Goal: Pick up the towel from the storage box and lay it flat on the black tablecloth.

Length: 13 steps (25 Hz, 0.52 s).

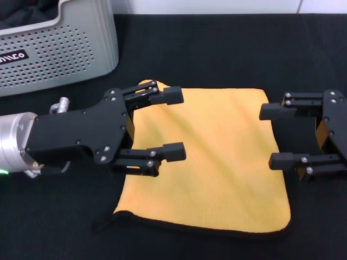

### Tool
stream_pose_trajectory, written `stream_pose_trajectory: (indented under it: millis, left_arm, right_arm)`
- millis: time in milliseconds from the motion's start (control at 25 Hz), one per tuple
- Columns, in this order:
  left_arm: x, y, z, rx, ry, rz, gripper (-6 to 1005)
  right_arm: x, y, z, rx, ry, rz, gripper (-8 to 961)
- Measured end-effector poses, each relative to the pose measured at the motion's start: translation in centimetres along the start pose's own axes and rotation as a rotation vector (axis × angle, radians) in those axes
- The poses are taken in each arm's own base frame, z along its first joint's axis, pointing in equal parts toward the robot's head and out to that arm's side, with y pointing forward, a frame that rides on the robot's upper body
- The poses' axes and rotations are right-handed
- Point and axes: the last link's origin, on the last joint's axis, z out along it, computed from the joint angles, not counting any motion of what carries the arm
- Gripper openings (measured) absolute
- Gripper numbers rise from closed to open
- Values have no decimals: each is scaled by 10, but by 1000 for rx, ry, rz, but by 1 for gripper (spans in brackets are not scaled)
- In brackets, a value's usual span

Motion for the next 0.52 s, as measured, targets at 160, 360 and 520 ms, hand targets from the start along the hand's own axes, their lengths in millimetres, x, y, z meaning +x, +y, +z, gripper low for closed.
stream_pose_trajectory:
  millis: [160,360,520]
  left_arm:
    - [-2,1,3,-2,3,-3,869]
    - [-1,0,4,-8,2,-12,868]
    - [-3,2,6,-12,3,-22,869]
  right_arm:
    - [0,0,1,-2,-1,0,691]
    - [2,0,2,2,-8,5,691]
    - [8,-1,6,10,-7,27,691]
